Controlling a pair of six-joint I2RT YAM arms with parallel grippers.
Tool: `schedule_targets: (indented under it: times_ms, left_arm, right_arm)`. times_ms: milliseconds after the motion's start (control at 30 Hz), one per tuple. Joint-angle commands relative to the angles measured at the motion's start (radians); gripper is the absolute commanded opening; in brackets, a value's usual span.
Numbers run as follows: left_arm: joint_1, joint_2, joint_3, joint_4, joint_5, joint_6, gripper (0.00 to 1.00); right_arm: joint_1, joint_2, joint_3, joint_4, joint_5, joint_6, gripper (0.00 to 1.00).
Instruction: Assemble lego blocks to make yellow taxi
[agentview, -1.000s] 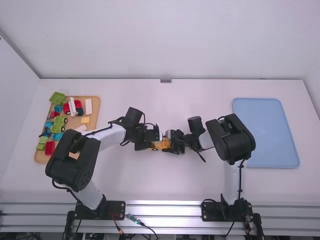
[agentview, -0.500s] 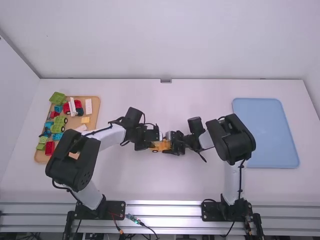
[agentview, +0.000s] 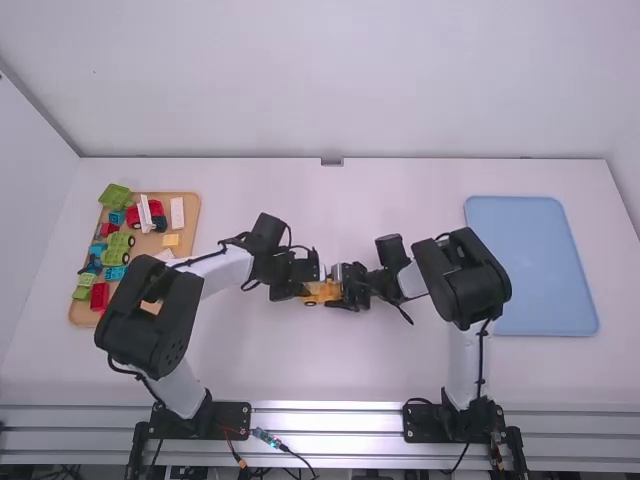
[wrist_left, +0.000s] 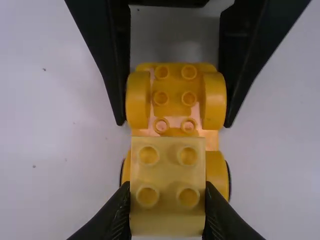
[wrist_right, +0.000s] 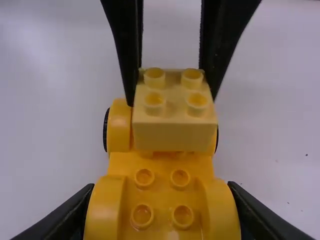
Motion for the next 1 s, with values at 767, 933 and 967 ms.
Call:
schedule_targets:
  times_ms: [767,933,967]
  left_arm:
    - [-0.005,0.028,0.001,0.002,-0.033,0.037,0.01]
    - [-0.005,0.028,-0.001,-0.005,-0.037,0.034,0.01]
    - [-0.005,0.028,-0.001,-0.005,-0.026,0.034,0.01]
  right_arm:
    - [-0.001,0.017,0.004,-0.013,0.102,0.004,0.54]
    - [0.000,0.017,0.005,-0.014,0.102,0.002,0.54]
    - [-0.001,0.017,0.006,-0.014,0.102,0.002,0.54]
